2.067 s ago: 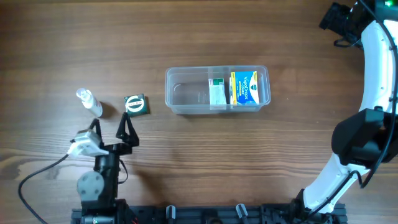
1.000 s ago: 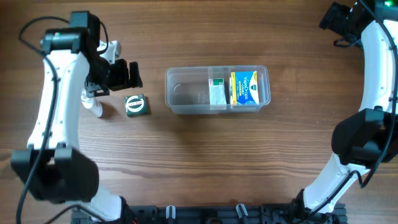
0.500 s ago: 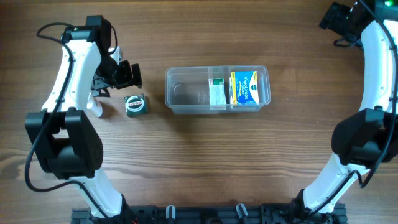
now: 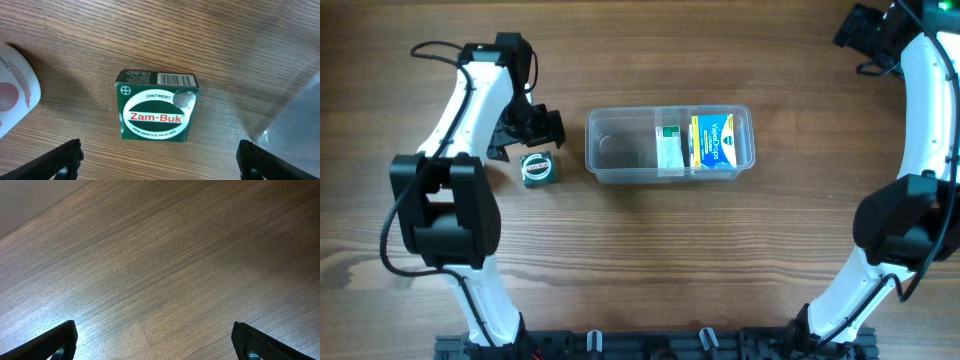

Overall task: Pack container
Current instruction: 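Reach the left gripper down to the green Zam-Buk box, then grasp the Zam-Buk box and lower it into the container, then move the left gripper to the white spray bottle and grasp it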

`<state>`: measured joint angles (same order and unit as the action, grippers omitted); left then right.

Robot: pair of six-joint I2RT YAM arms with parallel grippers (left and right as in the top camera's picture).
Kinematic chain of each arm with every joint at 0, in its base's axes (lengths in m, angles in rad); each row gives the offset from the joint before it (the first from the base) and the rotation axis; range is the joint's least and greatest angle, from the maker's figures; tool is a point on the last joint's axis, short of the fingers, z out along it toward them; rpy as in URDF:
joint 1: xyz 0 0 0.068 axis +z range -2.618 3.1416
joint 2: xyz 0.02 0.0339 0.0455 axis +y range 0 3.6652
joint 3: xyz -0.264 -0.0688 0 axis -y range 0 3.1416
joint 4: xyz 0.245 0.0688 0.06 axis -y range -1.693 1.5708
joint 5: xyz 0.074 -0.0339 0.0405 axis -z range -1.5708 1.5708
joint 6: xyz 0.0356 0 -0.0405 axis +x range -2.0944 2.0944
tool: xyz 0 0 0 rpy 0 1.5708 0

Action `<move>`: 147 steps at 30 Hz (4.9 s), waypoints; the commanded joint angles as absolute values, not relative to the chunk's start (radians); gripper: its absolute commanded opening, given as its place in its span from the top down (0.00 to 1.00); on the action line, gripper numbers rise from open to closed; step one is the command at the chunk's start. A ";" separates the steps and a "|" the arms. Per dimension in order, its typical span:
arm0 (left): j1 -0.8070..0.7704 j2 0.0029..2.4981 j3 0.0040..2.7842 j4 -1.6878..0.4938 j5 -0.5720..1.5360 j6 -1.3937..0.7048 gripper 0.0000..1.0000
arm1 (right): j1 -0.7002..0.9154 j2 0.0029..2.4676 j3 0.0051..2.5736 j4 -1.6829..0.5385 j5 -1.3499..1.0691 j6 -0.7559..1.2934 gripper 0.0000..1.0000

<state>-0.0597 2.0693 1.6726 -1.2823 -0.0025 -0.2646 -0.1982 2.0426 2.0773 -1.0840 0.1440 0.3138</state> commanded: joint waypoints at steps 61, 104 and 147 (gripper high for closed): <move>-0.555 2.040 2.091 -1.244 0.182 -0.436 0.53 | -0.196 2.045 2.079 -1.084 0.160 0.316 0.00; -0.635 2.198 2.091 -1.264 0.133 -0.457 0.26 | -0.196 2.045 2.079 -1.084 0.160 0.316 0.00; 0.188 1.779 1.623 -1.374 -0.166 -0.134 0.02 | -0.196 2.045 2.079 -1.084 0.160 0.317 0.00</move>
